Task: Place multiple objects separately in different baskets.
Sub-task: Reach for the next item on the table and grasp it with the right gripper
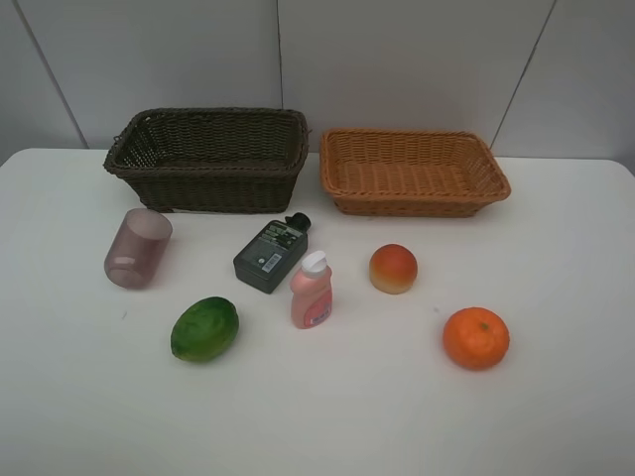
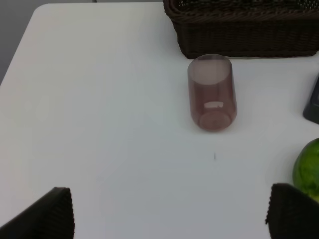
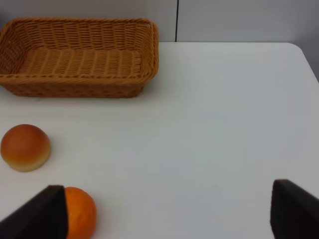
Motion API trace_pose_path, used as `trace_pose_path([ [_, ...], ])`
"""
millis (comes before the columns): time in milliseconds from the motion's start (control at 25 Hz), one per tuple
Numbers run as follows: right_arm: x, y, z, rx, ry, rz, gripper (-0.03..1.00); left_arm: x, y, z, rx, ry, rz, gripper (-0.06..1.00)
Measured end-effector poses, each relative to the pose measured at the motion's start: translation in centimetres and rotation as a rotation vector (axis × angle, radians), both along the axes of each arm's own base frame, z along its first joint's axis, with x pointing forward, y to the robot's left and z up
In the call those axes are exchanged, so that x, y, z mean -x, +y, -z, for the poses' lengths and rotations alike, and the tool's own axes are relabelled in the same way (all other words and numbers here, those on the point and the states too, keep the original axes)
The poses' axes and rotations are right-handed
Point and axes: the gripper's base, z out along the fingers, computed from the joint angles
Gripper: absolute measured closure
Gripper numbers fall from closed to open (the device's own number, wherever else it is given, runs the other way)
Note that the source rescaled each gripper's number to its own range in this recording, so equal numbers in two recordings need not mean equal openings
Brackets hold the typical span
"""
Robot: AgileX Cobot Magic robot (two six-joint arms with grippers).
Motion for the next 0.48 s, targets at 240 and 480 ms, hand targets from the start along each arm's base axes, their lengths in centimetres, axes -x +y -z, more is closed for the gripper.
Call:
trace_pose_path([
  [240, 0.0, 0.0, 0.0, 0.0, 0.0, 0.0, 0.15, 0.0, 0.0, 0.0, 0.0, 0.0, 0.0, -0.05],
  [480, 0.0, 0.0, 0.0, 0.0, 0.0, 0.0, 0.15, 0.0, 0.0, 0.0, 0.0, 0.0, 0.0, -0.05],
])
